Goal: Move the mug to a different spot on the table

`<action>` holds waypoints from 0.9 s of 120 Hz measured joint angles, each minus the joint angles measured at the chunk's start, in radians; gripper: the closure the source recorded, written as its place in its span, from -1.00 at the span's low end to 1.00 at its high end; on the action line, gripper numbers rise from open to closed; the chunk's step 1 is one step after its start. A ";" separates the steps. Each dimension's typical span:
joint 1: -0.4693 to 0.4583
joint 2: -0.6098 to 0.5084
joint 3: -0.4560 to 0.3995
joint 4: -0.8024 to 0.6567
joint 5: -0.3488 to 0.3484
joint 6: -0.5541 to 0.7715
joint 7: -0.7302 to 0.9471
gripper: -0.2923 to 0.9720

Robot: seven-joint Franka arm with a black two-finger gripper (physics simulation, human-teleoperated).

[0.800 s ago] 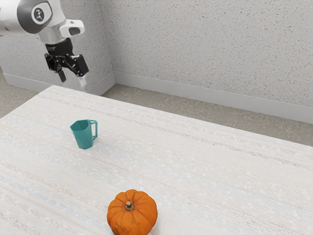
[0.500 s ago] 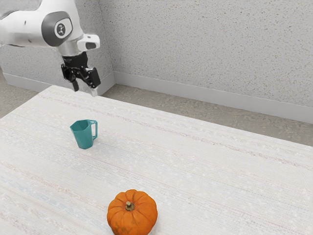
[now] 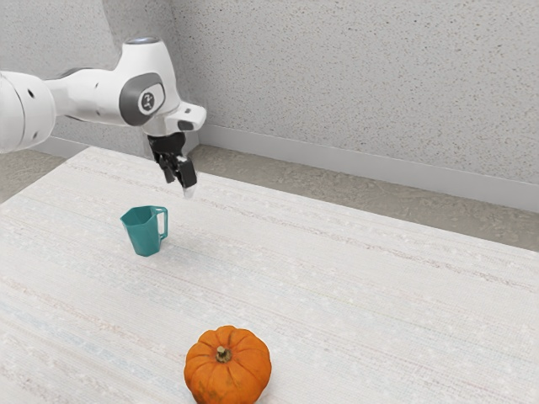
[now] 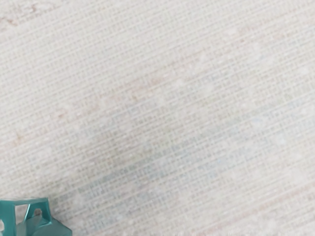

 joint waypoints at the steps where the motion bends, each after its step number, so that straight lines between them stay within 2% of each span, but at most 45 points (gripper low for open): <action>1: 0.001 0.004 -0.001 0.000 0.003 0.001 0.005 -0.50; 28: 0.026 0.085 -0.004 -0.003 0.058 0.041 0.116 -0.50; 40: 0.045 0.117 -0.004 0.008 0.059 0.059 0.151 -0.50; 70: 0.087 0.240 -0.005 0.141 0.058 0.076 0.203 -0.50; 108: 0.099 0.317 -0.001 0.201 0.064 0.073 0.212 -0.45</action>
